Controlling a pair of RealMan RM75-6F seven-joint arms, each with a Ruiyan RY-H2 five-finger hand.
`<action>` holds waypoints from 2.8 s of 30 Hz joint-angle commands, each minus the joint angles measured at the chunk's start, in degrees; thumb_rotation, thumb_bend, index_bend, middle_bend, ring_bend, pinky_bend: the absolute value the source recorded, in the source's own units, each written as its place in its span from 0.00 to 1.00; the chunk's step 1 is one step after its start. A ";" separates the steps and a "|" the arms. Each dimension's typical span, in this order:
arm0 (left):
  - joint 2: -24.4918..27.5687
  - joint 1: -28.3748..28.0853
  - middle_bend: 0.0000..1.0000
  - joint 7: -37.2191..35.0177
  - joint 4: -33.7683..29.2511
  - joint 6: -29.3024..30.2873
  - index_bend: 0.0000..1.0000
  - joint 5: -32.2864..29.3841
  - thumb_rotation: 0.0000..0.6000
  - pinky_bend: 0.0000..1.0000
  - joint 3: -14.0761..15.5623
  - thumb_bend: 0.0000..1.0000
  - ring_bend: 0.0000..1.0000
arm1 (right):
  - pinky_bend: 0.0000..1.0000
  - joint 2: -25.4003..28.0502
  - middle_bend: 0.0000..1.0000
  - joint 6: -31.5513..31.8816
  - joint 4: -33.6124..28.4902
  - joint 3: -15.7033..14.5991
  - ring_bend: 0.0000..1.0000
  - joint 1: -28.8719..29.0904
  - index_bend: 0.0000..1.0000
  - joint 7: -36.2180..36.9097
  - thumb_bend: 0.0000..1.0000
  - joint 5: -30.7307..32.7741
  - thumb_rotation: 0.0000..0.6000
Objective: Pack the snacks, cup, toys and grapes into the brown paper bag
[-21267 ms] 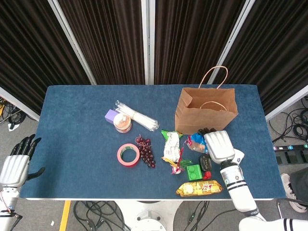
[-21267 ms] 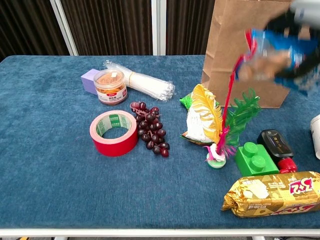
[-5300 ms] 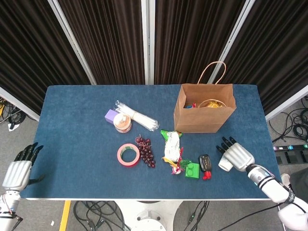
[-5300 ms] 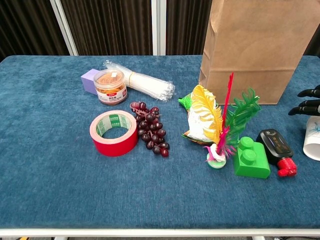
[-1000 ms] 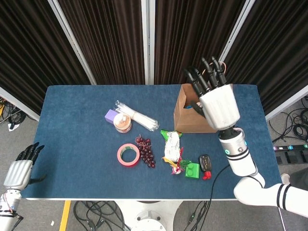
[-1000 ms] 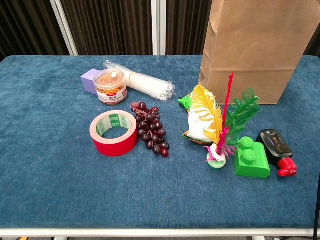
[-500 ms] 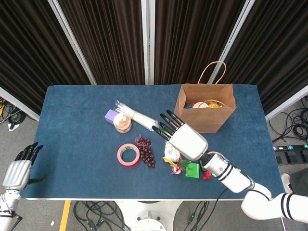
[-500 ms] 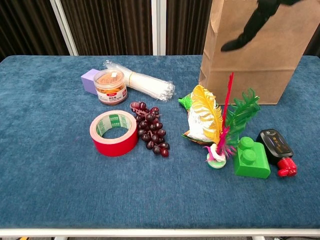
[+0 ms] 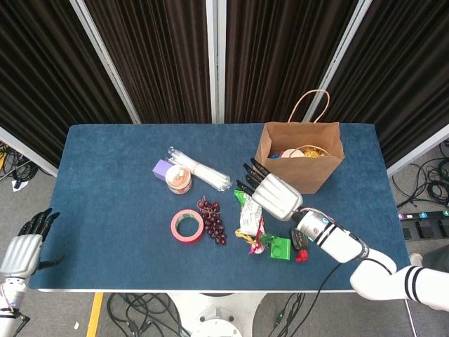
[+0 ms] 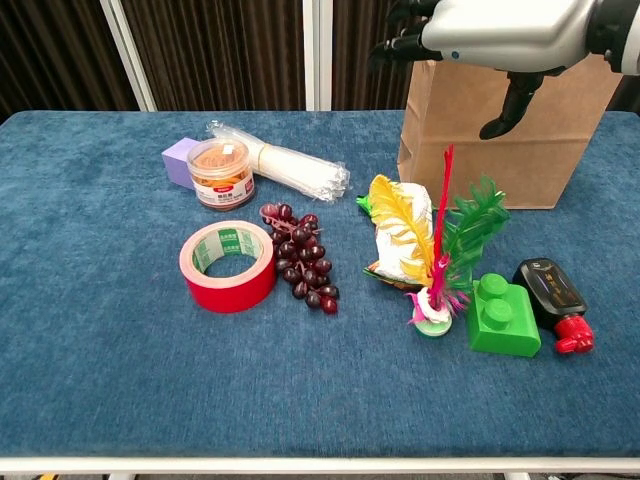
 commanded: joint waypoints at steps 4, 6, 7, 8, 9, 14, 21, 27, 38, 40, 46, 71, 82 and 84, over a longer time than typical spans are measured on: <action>-0.13 -0.11 0.13 -0.24 0.35 -0.16 0.14 -0.04 1.00 0.17 -0.10 0.23 0.03 | 0.09 -0.75 0.24 -2.77 2.11 -0.49 0.05 1.26 0.11 0.27 0.00 1.65 1.00; -0.21 -0.11 0.13 -0.27 0.48 -0.27 0.14 -0.05 1.00 0.17 -0.07 0.23 0.03 | 0.09 -0.89 0.24 -3.88 2.61 -1.14 0.05 1.62 0.11 0.27 0.00 1.62 1.00; -0.27 -0.15 0.13 -0.23 0.57 -0.34 0.14 -0.04 1.00 0.17 -0.05 0.23 0.03 | 0.09 -1.01 0.24 -4.56 2.99 -1.63 0.05 1.85 0.11 0.13 0.00 1.39 1.00; -0.32 -0.16 0.13 -0.22 0.64 -0.40 0.14 -0.04 1.00 0.17 -0.03 0.23 0.03 | 0.09 -1.16 0.24 -5.01 3.29 -1.98 0.05 2.01 0.11 0.06 0.00 1.19 1.00; -0.37 -0.18 0.13 -0.22 0.69 -0.46 0.14 -0.05 1.00 0.17 -0.03 0.23 0.03 | 0.09 -1.39 0.24 -5.40 3.63 -2.30 0.05 2.15 0.11 0.06 0.00 1.02 1.00; -0.58 -0.14 0.13 0.03 1.08 -0.47 0.14 -0.01 1.00 0.17 0.04 0.23 0.03 | 0.09 -3.94 0.24 -6.76 6.13 -3.27 0.05 2.84 0.11 0.99 0.00 0.55 1.00; -0.66 -0.13 0.13 -0.01 1.30 -0.45 0.14 0.10 1.00 0.17 0.09 0.23 0.03 | 0.09 -8.81 0.23 -8.19 11.21 -3.61 0.05 4.14 0.11 3.98 0.00 -0.13 1.00; -0.59 -0.07 0.13 -0.19 1.48 -0.54 0.14 -0.03 1.00 0.17 0.07 0.23 0.03 | 0.09 -12.74 0.23 -9.63 15.72 -4.53 0.05 4.19 0.11 9.39 0.00 0.02 1.00; -0.58 -0.08 0.13 -0.14 2.15 -0.87 0.14 -0.09 1.00 0.17 0.15 0.23 0.03 | 0.10 -17.81 0.23 -10.27 22.62 -5.47 0.05 5.74 0.13 14.97 0.00 -3.29 1.00; -0.69 -0.13 0.13 -0.09 2.29 -0.94 0.14 -0.03 1.00 0.17 0.18 0.23 0.03 | 0.10 -18.69 0.23 -10.09 23.54 -5.37 0.05 5.98 0.13 16.17 0.00 -3.73 1.00; -0.84 -0.15 0.13 -0.21 2.46 -1.03 0.14 -0.02 1.00 0.17 0.19 0.23 0.03 | 0.07 -19.79 0.21 -8.76 25.34 -5.63 0.05 6.67 0.13 18.15 0.00 -6.17 1.00; -1.02 -0.08 0.13 -0.26 2.87 -1.14 0.14 -0.35 1.00 0.17 0.01 0.23 0.03 | 0.06 -19.15 0.21 -14.84 24.50 -6.00 0.05 8.32 0.13 12.98 0.00 -1.38 1.00; -1.24 -0.03 0.13 -0.32 3.30 -1.25 0.14 -0.41 1.00 0.17 0.02 0.23 0.03 | 0.12 -21.48 0.26 -14.28 27.23 -6.69 0.10 8.25 0.26 13.90 0.00 -1.95 1.00; -1.25 0.02 0.13 -0.27 3.32 -1.25 0.14 -0.44 1.00 0.17 0.04 0.23 0.03 | 0.17 -21.79 0.30 -14.42 27.92 -6.90 0.14 8.08 0.33 13.55 0.00 -1.63 1.00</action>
